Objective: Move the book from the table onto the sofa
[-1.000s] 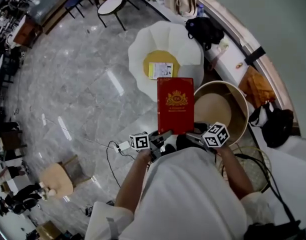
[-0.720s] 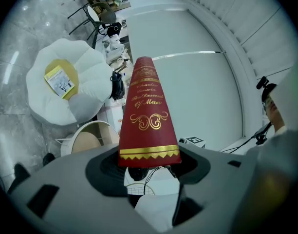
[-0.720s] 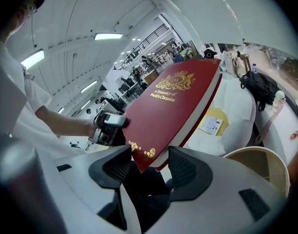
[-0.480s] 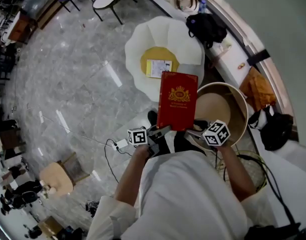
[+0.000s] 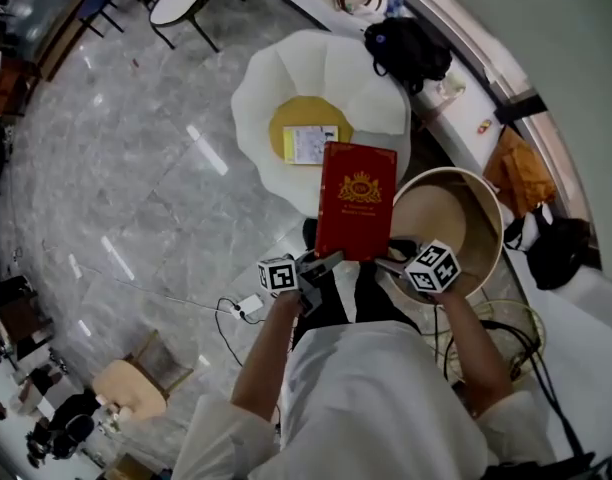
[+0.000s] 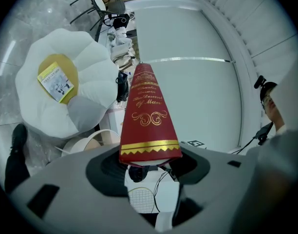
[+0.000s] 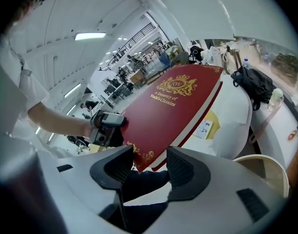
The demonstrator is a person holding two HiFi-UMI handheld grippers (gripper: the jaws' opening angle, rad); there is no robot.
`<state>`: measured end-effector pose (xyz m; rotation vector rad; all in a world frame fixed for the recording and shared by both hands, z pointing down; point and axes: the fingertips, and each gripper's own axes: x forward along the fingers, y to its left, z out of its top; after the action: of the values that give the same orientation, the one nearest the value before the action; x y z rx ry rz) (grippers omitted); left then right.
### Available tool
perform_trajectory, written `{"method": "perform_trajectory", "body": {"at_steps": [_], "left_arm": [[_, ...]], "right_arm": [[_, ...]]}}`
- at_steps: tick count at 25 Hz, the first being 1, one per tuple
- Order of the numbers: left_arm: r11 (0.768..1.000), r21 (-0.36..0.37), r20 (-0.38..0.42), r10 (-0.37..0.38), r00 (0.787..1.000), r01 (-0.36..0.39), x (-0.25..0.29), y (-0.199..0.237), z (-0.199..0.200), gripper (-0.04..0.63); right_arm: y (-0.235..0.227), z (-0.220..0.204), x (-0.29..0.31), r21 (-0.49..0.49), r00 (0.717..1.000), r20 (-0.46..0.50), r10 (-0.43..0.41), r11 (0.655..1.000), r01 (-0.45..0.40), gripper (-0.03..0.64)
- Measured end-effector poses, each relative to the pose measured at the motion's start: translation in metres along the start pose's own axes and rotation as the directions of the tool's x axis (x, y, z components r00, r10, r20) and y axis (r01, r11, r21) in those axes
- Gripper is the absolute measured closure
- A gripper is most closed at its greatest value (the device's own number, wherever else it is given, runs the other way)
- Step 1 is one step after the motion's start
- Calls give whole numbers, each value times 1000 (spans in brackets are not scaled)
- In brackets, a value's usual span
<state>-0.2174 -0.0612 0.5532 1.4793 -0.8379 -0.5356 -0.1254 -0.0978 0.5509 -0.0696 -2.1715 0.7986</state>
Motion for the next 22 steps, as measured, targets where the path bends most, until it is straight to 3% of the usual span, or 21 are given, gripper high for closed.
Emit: {"method": "perform_trajectory", "body": {"at_steps": [8, 12, 22], "left_arm": [[1000, -24, -78, 7, 997, -9, 12, 76, 43, 350], [998, -43, -126, 42, 991, -47, 20, 133, 66, 350], [994, -66, -173, 71, 982, -84, 39, 258, 87, 350]], "right_arm": [[-53, 2, 68, 115, 999, 11, -35, 993, 34, 387], [-91, 0, 114, 160, 998, 10, -55, 986, 53, 387], [-171, -30, 209, 195, 997, 13, -82, 978, 78, 387]]}}
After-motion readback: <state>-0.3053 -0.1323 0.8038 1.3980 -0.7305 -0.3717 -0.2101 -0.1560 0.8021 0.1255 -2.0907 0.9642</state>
